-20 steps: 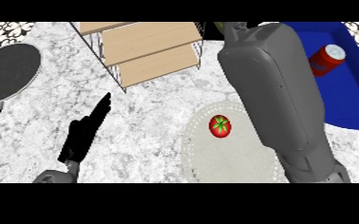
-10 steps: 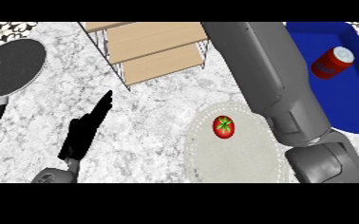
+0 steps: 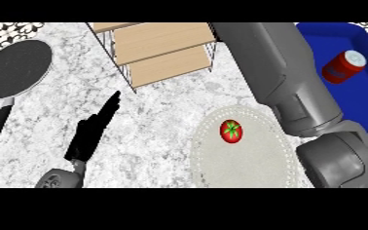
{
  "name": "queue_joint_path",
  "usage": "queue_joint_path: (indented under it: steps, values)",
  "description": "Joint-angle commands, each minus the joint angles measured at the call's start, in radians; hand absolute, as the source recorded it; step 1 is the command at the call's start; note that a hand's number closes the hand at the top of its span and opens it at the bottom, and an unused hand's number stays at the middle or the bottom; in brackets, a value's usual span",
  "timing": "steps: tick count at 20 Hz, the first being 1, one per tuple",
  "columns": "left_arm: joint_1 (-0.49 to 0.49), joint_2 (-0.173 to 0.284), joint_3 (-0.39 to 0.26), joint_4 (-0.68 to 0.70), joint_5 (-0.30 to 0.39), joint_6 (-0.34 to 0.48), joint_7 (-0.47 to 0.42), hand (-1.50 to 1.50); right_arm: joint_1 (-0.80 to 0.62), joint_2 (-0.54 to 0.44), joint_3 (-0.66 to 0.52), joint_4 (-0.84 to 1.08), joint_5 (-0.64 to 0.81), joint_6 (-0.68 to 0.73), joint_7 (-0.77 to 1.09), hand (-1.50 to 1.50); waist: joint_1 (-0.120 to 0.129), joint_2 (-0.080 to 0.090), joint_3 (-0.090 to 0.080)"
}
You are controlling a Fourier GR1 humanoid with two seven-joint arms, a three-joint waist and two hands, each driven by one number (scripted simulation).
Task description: Pick the squash from the placemat and place it in the tiered shelf
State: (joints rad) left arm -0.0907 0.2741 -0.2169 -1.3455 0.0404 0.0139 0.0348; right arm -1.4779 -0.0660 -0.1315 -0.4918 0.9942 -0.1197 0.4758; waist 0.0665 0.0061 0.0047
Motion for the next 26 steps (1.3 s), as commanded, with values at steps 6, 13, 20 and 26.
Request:
queue_joint_path:
  steps: [6, 13, 20, 26]
  values:
    - [-0.039, -0.01, -0.017, 0.003, -0.005, -0.021, 0.01, 0.0, 0.053, 0.062, -0.325, 0.02, -0.409, -0.088, -0.073, -1.5, 0.072, 0.04, -0.002]
    - [-0.053, -0.049, -0.029, 0.006, -0.027, 0.021, 0.045, 0.0, 0.059, 0.062, -0.411, 0.021, -0.546, -0.273, -0.315, -1.5, 0.044, 0.028, -0.005]
    - [-0.037, 0.001, 0.041, 0.035, -0.002, 0.001, 0.027, 0.0, 0.08, 0.058, -0.475, -0.019, -0.564, -0.542, -0.44, -1.5, -0.021, 0.012, -0.005]
    - [0.0, 0.002, 0.058, 0.02, 0.008, 0.0, 0.031, 0.0, 0.173, -0.078, -0.487, -0.035, -0.563, -0.536, -0.354, -1.5, -0.068, -0.005, -0.005]
